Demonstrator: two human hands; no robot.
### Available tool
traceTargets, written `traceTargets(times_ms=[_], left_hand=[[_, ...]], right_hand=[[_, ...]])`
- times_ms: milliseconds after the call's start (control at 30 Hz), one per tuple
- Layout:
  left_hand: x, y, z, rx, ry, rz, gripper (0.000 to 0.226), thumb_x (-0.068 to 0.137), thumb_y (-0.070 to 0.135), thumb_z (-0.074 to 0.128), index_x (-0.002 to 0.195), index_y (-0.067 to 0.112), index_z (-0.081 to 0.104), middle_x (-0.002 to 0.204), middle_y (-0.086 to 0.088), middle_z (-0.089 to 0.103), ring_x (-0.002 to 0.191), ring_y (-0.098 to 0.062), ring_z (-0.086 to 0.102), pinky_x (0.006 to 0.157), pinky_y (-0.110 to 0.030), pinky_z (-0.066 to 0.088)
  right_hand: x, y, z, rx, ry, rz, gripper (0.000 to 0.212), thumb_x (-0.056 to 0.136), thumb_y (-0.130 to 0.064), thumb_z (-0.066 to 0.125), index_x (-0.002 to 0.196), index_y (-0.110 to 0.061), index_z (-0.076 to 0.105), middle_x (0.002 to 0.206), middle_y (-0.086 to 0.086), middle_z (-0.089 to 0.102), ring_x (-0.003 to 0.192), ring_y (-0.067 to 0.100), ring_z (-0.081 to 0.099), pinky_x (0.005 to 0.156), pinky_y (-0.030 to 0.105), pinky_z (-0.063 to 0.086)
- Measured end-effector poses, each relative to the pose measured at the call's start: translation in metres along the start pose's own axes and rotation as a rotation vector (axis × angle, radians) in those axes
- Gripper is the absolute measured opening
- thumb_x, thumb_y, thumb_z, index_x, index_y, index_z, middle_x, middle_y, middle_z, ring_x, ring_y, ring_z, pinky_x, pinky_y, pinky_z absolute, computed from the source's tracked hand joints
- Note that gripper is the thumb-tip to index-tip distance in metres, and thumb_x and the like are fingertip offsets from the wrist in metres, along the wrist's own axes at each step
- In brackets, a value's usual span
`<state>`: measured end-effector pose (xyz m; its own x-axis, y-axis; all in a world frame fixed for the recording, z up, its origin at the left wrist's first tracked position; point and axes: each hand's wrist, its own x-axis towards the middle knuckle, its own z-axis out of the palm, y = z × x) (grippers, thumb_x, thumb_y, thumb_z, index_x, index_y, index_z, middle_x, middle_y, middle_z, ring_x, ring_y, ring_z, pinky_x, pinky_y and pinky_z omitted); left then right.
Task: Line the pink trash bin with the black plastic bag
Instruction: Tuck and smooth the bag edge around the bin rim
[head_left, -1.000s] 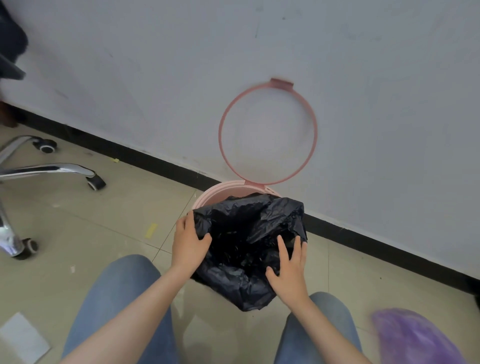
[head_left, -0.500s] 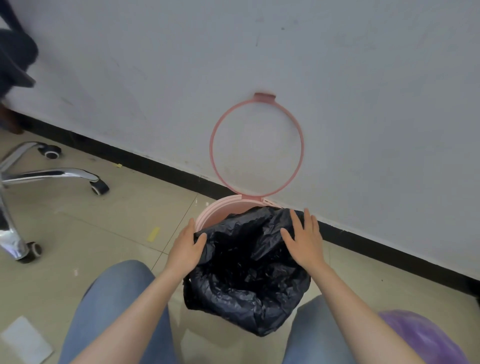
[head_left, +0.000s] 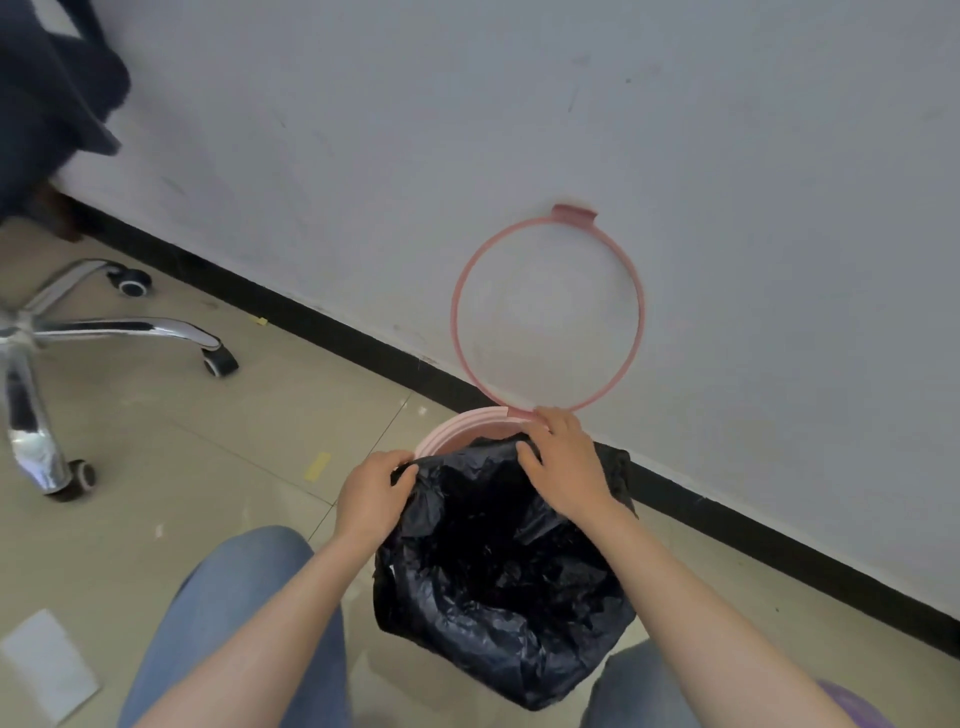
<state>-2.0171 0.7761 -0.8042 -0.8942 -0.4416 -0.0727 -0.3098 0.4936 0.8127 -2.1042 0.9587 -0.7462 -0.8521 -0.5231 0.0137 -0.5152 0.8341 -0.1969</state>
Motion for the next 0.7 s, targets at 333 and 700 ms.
traceTargets(times_ms=[333,700], left_hand=[[0.017,-0.008,-0.007,-0.167,0.05,-0.024,0.014,0.085,0.008,0.057,0.078,0.014,0.068,0.074,0.004,0.064,0.077,-0.018,0.06,0.066,-0.026,0.043],[0.041,0.005,-0.02,-0.456,-0.089,-0.25,0.009,0.084,0.011,0.06,0.09,0.013,0.067,0.069,0.0,0.057,0.07,-0.018,0.054,0.061,-0.023,0.042]], right_hand=[[0.055,-0.062,0.023,-0.13,-0.352,-0.207,0.024,0.091,-0.032,0.047,0.099,-0.017,0.065,0.106,0.009,0.068,0.107,0.03,0.055,0.097,0.047,0.033],[0.08,-0.067,0.027,0.062,-0.157,-0.104,0.016,0.089,-0.017,0.056,0.101,-0.016,0.067,0.108,0.011,0.06,0.108,0.03,0.049,0.092,0.039,0.038]])
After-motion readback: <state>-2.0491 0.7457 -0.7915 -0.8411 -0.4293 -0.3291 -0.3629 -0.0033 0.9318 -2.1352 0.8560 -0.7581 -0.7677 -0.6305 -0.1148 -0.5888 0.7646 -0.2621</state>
